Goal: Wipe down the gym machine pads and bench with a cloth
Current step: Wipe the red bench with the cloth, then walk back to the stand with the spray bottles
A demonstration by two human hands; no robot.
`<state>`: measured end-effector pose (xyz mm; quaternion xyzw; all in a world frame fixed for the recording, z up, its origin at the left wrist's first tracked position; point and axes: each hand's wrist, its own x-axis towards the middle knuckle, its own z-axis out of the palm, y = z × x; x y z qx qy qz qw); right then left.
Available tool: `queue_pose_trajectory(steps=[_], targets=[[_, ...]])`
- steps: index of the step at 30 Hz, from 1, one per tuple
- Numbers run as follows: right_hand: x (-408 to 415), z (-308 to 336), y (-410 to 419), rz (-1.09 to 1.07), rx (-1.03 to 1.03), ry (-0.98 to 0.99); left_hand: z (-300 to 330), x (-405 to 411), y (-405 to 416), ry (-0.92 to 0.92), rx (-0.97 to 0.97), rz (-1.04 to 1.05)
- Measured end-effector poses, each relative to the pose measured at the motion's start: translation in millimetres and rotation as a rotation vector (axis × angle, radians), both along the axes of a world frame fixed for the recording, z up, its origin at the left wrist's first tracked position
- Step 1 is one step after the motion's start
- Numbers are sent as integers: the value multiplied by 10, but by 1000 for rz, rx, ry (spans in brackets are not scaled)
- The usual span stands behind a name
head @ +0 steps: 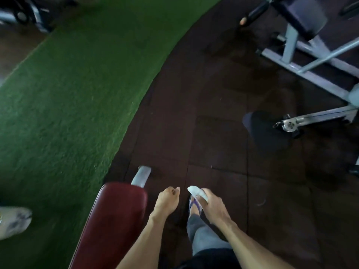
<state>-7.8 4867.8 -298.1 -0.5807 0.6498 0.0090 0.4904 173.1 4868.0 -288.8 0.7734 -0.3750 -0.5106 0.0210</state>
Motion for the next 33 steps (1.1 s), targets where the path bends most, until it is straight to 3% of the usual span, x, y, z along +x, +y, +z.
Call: queue_pose_trajectory(steps=[14,25,33], targets=[[-48,12,-3345,-101,7,66,-104,-132,-3284,-31,-24,-139],[363,161,-6366,-209,11,40,30,347,-6633,-41,-23,-315],[440,64,-8872,-240,2,-30,-38,349,-9174,-22,-52,-261]])
